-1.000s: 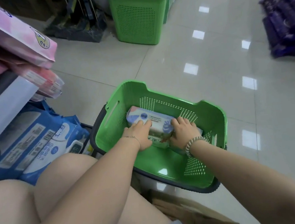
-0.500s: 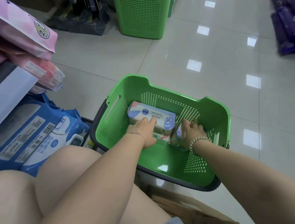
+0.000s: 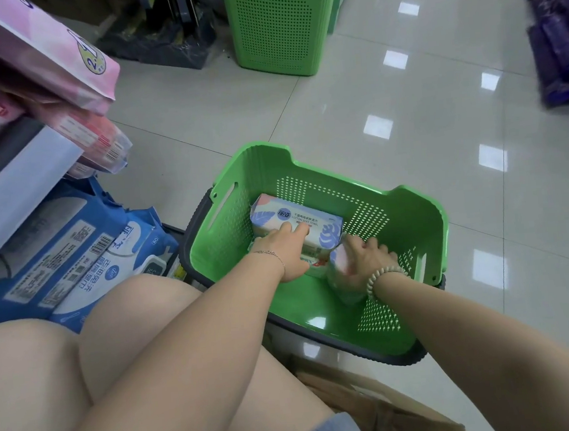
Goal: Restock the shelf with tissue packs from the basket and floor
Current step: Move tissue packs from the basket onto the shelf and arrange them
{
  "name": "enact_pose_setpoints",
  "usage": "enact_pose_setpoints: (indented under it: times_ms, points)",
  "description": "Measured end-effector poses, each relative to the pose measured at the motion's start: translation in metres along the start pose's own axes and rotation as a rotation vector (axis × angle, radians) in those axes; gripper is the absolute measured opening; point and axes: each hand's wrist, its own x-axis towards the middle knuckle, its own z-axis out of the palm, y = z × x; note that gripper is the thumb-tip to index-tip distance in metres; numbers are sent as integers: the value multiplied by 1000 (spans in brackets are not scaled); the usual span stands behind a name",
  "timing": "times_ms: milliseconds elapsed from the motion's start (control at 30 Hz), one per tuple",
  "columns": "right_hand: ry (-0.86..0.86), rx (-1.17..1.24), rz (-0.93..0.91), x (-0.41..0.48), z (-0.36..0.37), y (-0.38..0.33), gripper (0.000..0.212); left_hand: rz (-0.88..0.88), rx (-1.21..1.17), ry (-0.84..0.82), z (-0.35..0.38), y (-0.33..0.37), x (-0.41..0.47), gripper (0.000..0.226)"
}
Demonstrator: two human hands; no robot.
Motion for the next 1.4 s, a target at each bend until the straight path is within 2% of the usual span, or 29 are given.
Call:
enact_pose_setpoints:
  times_ms: [133,267,533,633,733,833,1000,1167,1400]
  points:
    - [-48,87,-6,-5,-17,-4,62,-23,-39,24,-2,-1,-2,54]
    - [-78,73,-39,-14,-33,-7,61,-18,-67,39,-4,3,-9,55]
    - [109,92,-185,-30,-89,-22,74,-25,-76,155,-31,4,-31,54]
    - [208,62,-253,-39,-116,-33,69,-25,-131,212,-43,4,-40,55]
    - [282,116,-313,-50,-142,-43,66,-22,-184,213,-51,-1,-52,81]
    - [356,230,-392,-62,-162,-52,63,-25,-105,247,-59,-7,-67,109]
    - [475,368,-484,-85,-187,-64,62,-63,-3,324,-75,-16,-90,122]
    - [577,538,-557,-108,-211,-68,67,-98,4,440,-93,-19,-117,107]
    - [588,718,-701,-132,-235,-71,76,-49,15,678,-111,-23,-151,90]
